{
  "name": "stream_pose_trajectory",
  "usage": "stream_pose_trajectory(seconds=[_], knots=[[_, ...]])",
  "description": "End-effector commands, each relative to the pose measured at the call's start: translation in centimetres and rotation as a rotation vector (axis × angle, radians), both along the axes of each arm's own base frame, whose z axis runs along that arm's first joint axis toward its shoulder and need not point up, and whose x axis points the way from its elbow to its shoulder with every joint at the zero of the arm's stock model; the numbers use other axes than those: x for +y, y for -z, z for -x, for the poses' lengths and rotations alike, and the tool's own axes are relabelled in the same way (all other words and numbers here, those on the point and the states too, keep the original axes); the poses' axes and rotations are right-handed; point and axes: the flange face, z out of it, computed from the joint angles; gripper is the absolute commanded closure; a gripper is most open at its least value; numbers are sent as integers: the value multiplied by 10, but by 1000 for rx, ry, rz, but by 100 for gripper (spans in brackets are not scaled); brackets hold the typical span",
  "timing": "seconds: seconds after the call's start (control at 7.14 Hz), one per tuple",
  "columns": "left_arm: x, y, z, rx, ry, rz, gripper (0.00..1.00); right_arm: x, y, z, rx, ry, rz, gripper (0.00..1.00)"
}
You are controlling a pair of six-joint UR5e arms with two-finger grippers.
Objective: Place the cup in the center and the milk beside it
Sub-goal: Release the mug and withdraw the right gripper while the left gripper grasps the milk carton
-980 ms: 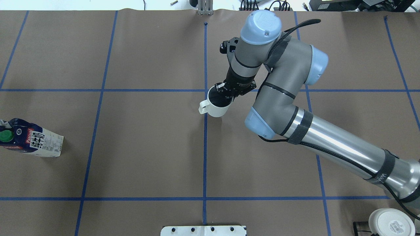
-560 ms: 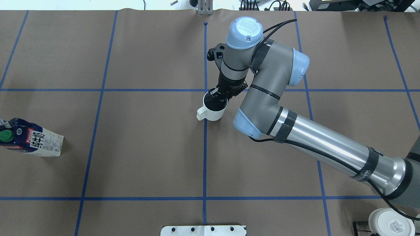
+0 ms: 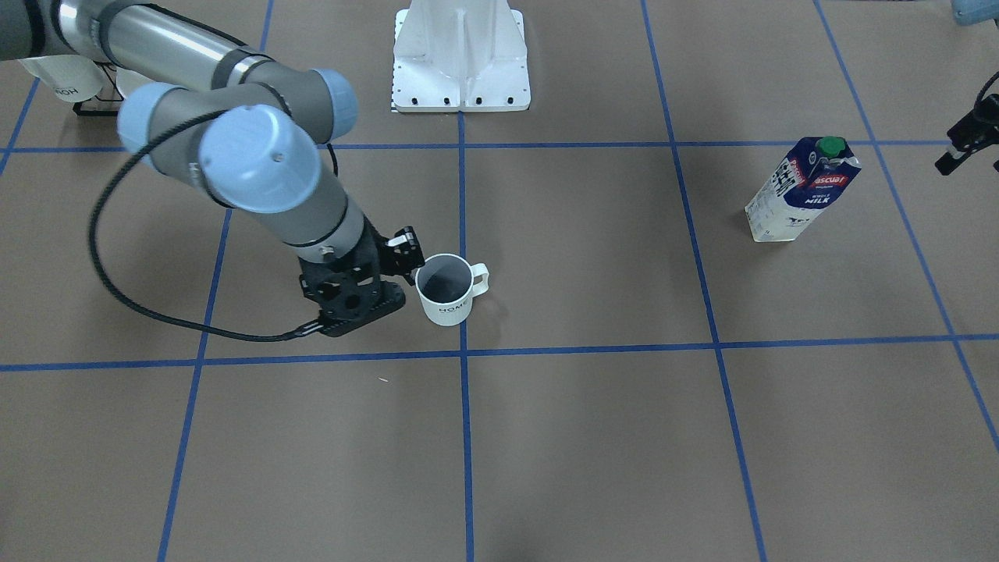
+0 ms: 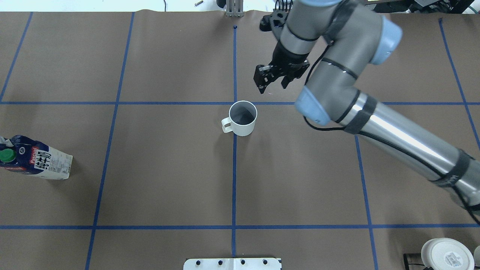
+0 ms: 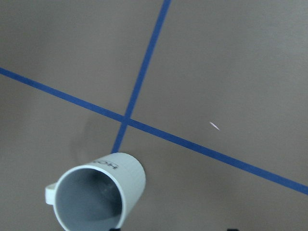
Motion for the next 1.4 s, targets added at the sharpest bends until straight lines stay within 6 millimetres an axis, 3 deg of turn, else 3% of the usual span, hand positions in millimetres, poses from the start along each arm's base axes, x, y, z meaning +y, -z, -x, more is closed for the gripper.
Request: stream_pose_trajectory(seconds=[0.0, 0.14, 0.28, 0.42, 0.7, 0.84, 0.98, 1.12, 1.26], knots=[[37, 30, -72, -41, -45, 31, 2, 14, -86, -116, 17, -85, 59, 0], [49, 32, -91, -52, -67, 48, 2, 13, -103, -130, 46, -108, 48, 0], [56, 29, -120, -97, -83, 49, 2, 25, -137, -142, 92, -115, 50, 0], [61, 23, -138, -143, -97, 35, 2, 31, -155, -158, 111, -126, 56, 0], [63, 12, -148, -164, -113, 48, 2, 33, -165, -164, 119, -128, 64, 0], [63, 6, -154, -170, -125, 57, 15, 39, -170, -170, 122, -133, 68, 0], [63, 7, -154, -167, -126, 58, 87, 42, -175, -182, 125, -146, 74, 0], [62, 5, -154, -169, -126, 61, 100, 47, -178, -189, 125, -154, 76, 0], [61, 15, -148, -152, -117, 50, 100, 51, -180, -195, 124, -159, 77, 0]])
